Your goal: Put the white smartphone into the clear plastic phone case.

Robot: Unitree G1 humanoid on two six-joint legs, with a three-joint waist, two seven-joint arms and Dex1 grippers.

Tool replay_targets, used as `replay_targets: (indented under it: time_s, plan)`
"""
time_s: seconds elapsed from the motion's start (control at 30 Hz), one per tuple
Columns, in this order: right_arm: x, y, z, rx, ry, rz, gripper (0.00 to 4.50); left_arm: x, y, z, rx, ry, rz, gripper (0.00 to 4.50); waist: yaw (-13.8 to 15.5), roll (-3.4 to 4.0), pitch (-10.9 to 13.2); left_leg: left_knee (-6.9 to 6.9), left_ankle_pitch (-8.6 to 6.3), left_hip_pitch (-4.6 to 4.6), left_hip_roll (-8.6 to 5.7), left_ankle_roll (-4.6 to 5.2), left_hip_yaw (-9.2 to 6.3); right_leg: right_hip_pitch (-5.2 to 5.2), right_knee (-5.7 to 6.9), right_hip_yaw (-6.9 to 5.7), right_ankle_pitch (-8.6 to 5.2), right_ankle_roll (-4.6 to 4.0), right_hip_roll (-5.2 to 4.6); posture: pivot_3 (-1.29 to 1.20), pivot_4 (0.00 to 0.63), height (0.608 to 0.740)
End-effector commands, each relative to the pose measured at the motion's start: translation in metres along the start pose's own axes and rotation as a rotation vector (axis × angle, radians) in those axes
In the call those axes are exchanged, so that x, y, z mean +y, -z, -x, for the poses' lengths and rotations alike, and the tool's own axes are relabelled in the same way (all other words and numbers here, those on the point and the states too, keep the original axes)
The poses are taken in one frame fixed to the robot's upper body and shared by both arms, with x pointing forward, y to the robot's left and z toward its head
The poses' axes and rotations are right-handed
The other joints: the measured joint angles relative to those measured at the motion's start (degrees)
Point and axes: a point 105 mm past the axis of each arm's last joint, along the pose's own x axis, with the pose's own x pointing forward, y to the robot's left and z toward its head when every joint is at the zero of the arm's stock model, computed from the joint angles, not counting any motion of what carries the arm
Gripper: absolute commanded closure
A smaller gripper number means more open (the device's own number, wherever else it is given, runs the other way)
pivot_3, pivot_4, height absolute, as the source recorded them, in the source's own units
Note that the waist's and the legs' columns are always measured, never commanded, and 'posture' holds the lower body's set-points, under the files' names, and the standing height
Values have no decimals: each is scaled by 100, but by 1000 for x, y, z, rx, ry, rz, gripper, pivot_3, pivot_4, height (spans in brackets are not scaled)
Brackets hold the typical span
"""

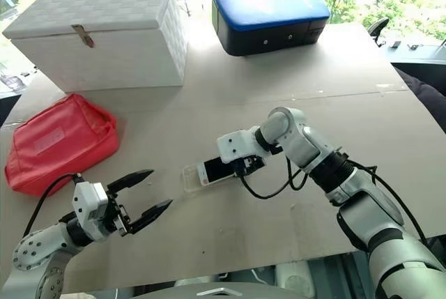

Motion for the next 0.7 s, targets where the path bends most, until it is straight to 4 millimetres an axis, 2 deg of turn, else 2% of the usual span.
replay_targets:
  time_s: [0.03,0.27,0.53,0.7]
  plan:
    - [31,14,-15,64,-189,-22,1732,0,-2,0,-6,5,-9,0,4,1,-3,0,0,0,-1,0,0,0,-1,0,0,0,-2,0,150,740]
    - [40,14,-19,89,-243,16,1732,-2,-1,-2,-9,5,-10,0,5,2,-5,-1,-1,0,-3,-1,0,2,-4,-1,-1,1,-4,0,150,740]
    - [31,25,-22,130,-164,-67,1732,-4,-1,-2,-8,3,-6,0,5,5,-31,-1,-1,6,-2,-1,-1,2,-4,-2,-1,0,-4,0,150,740]
    - [30,20,-17,97,-162,-85,1732,-3,-1,-4,-10,7,-6,0,11,18,-46,0,-1,16,-2,-1,-2,8,-2,-2,-2,1,-4,0,150,740]
